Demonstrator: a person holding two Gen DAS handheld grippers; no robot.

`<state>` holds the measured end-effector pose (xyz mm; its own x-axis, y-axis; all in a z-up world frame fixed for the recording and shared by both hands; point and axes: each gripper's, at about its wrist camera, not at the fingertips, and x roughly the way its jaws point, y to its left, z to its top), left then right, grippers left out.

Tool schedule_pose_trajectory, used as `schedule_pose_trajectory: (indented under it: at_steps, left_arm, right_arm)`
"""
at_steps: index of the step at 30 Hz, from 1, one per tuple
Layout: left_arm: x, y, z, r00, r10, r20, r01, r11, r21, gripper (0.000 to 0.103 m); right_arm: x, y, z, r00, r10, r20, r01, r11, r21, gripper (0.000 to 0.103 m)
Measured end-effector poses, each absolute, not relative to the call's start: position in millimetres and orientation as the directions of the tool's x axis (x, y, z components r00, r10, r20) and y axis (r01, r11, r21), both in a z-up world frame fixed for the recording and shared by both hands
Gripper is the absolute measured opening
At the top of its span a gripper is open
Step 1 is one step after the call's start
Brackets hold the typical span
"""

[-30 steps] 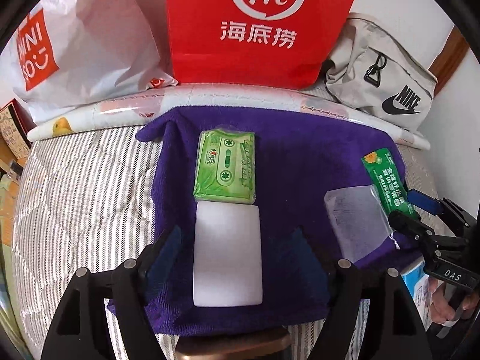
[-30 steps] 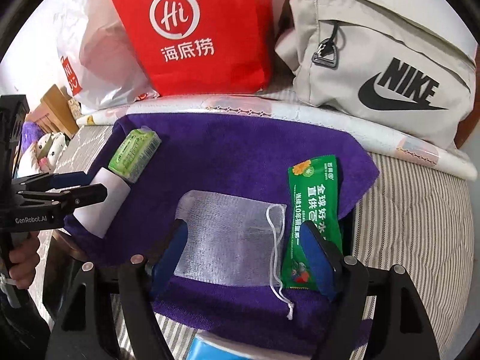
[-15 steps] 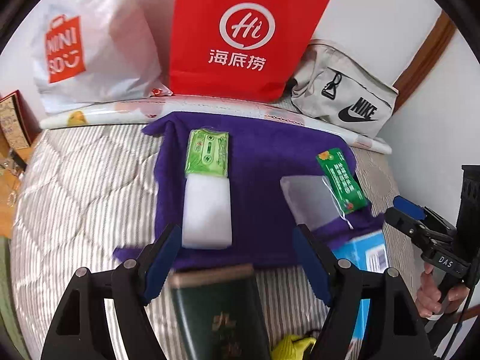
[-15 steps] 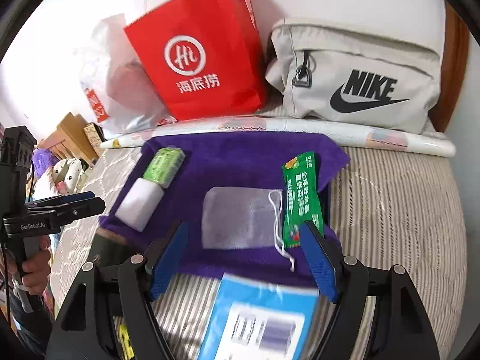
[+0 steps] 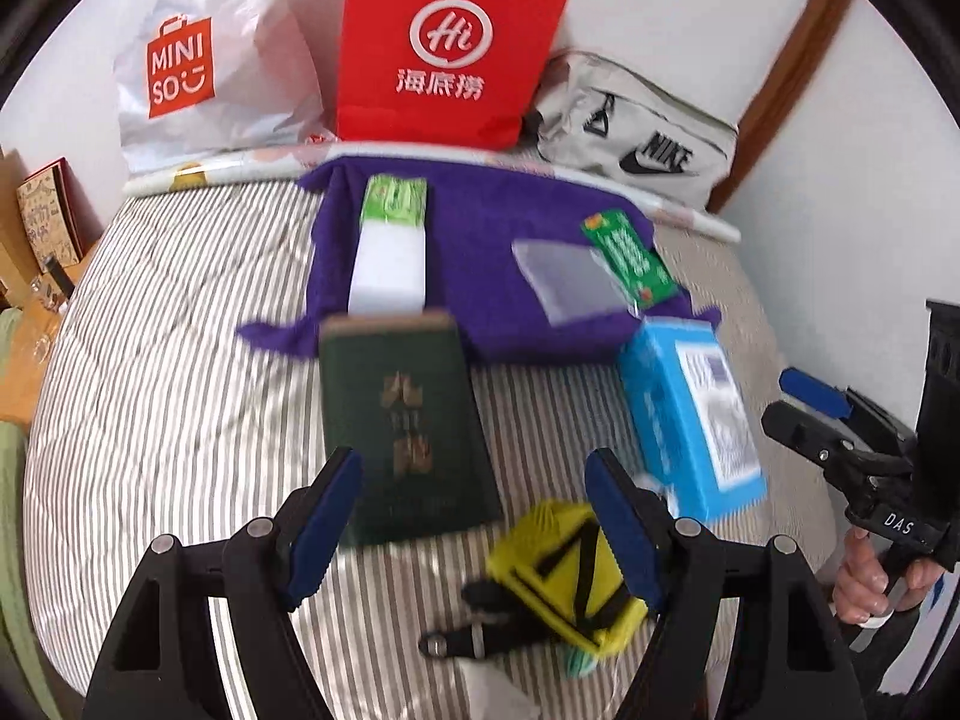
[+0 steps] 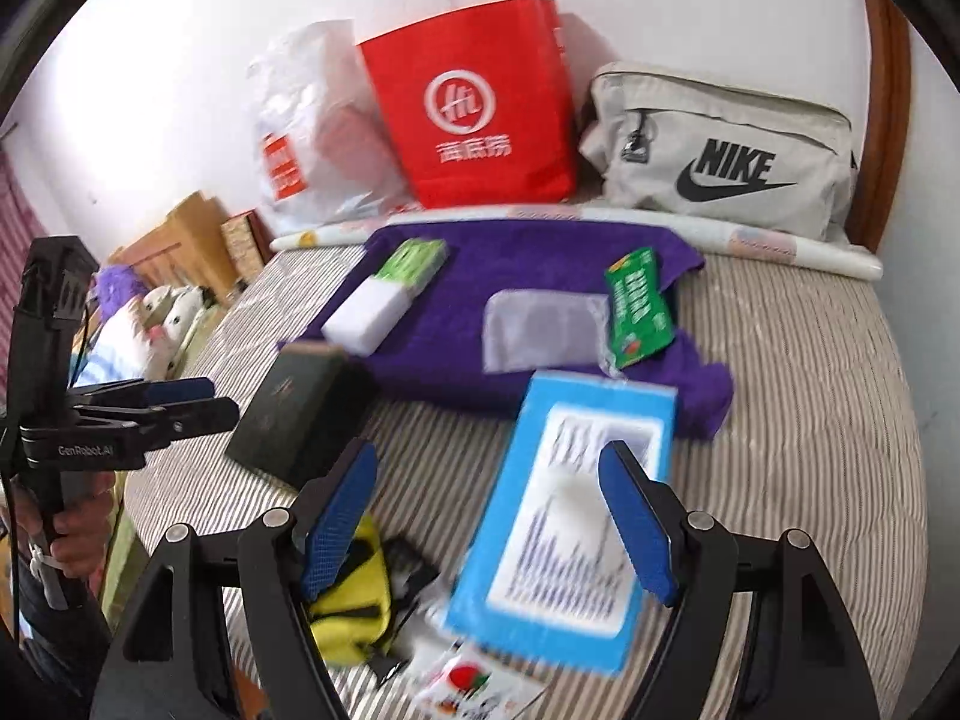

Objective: Organize soft objects
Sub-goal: 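Reach down and grasp the yellow pouch by its body with the right tool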

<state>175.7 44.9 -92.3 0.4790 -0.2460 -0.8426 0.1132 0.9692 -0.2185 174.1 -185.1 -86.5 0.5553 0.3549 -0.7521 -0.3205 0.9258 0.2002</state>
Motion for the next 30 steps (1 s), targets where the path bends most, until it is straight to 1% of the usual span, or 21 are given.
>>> schedule_pose_trajectory:
  at_steps: [3, 7, 9, 14, 17, 21, 25, 28, 30]
  left_arm:
    - [157, 44, -101, 0.473, -0.242, -0.847, 0.109, 0.97, -0.216, 0.075]
    - [138, 43, -114, 0.443, -0.288, -0.849, 0.117, 0.958, -0.263, 0.075]
    - [130, 44, -119, 0.451, -0.277, -0.849, 0.106, 0.96, -0.258, 0.075]
    - [119, 55, -141, 0.442, -0.219, -0.87, 0.049, 0.974, -0.221, 0.075]
    - [114, 69, -151, 0.432, -0.226, -0.873, 0.012, 0.969, -0.246, 0.075]
    - [108, 84, -158, 0.433, -0.245, -0.868, -0.007, 0.962, -0.274, 0.075]
    - [107, 95, -164, 0.43, -0.257, -0.865, -0.02, 0.956, -0.294, 0.075]
    - [107, 103, -168, 0.431, -0.262, -0.864, -0.03, 0.952, -0.304, 0.075]
    - [106, 108, -169, 0.437, -0.26, -0.861, -0.041, 0.951, -0.308, 0.075]
  right_arm:
    - [151, -179, -93, 0.551, 0.367, -0.75, -0.345, 0.918, 0.197, 0.076]
    - [126, -176, -103, 0.537, 0.4, -0.743, -0.365, 0.904, 0.223, 0.076]
    - [116, -171, -109, 0.513, 0.423, -0.747, -0.391, 0.89, 0.235, 0.076]
    - [97, -151, -124, 0.489, 0.415, -0.767, -0.443, 0.876, 0.192, 0.076]
    - [95, -135, -132, 0.461, 0.439, -0.771, -0.487, 0.852, 0.194, 0.076]
    - [101, -111, -142, 0.456, 0.381, -0.804, -0.511, 0.852, 0.114, 0.076]
    - [112, -91, -156, 0.409, 0.35, -0.843, -0.542, 0.836, 0.084, 0.076]
    - [119, -79, -174, 0.376, 0.286, -0.882, -0.545, 0.838, 0.039, 0.076]
    - [122, -75, -182, 0.356, 0.273, -0.894, -0.548, 0.835, 0.037, 0.077]
